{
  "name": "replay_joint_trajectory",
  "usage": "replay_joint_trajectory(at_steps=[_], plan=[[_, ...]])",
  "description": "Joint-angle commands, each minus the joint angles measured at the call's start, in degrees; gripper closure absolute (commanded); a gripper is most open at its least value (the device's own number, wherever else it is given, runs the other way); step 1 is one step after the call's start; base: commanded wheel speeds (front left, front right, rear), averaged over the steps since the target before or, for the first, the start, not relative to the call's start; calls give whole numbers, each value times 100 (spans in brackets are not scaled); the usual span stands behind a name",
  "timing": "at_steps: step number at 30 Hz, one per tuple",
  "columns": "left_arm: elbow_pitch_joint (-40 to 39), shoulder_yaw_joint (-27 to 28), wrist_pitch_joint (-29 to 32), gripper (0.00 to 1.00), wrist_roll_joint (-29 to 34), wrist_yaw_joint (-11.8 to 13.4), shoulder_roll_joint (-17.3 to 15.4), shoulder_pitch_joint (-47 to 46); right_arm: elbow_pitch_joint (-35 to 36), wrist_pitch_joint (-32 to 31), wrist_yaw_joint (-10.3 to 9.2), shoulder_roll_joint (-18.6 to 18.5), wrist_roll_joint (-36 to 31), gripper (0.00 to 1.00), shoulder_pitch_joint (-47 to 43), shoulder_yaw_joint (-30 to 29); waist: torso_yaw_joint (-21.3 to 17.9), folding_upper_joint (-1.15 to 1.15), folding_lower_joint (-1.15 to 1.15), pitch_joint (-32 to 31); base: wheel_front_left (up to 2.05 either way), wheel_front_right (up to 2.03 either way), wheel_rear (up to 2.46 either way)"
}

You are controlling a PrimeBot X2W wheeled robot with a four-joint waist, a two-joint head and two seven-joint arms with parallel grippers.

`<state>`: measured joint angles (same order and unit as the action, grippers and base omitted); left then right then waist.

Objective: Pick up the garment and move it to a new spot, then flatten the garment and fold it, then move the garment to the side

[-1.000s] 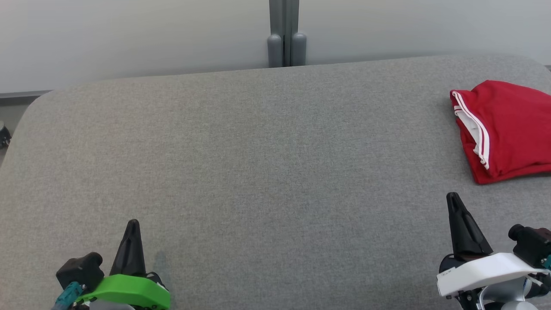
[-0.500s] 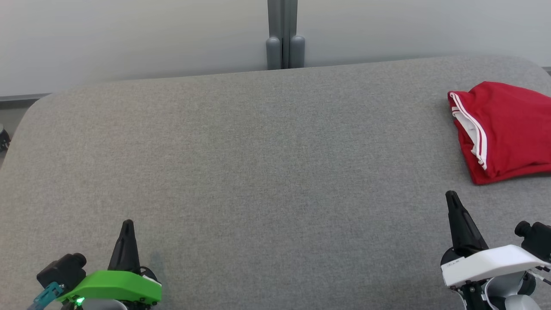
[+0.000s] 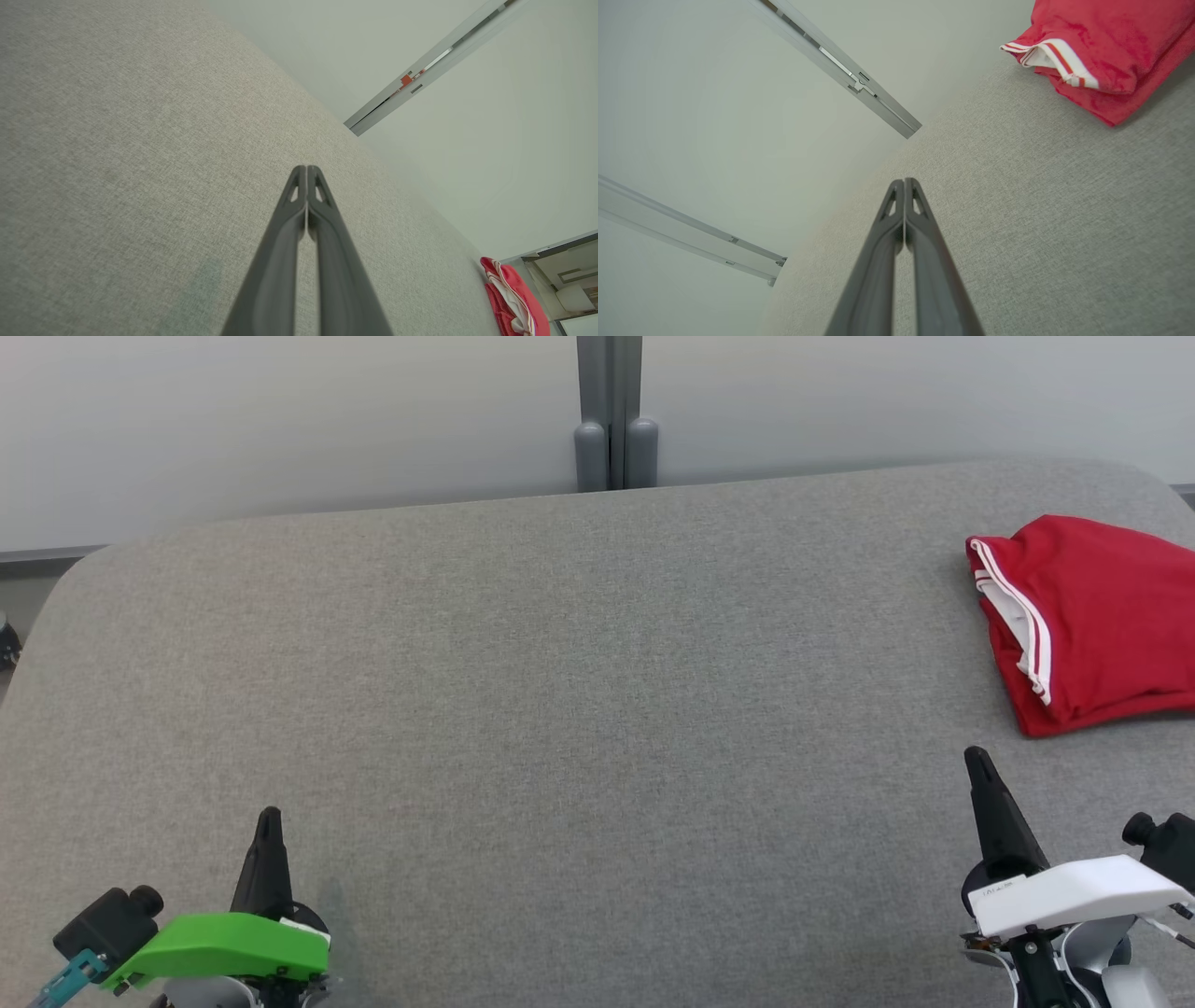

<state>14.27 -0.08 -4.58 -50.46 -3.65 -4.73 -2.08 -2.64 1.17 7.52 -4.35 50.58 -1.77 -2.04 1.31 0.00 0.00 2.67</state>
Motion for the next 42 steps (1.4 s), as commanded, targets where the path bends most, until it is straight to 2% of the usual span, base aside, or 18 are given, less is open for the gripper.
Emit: replay_joint_trajectory(at_steps=[1, 42], plan=[[-69, 56, 47, 100, -198, -56, -14, -174, 14, -21, -1, -43, 204, 100, 150, -10, -2, 0, 0, -4, 0, 0, 0], [-49, 429, 685, 100, -2553, -259, 104, -351, -662, -344, -1, -51, 2678, 100, 540, -120, -67, 0, 0, -127, 0, 0, 0]])
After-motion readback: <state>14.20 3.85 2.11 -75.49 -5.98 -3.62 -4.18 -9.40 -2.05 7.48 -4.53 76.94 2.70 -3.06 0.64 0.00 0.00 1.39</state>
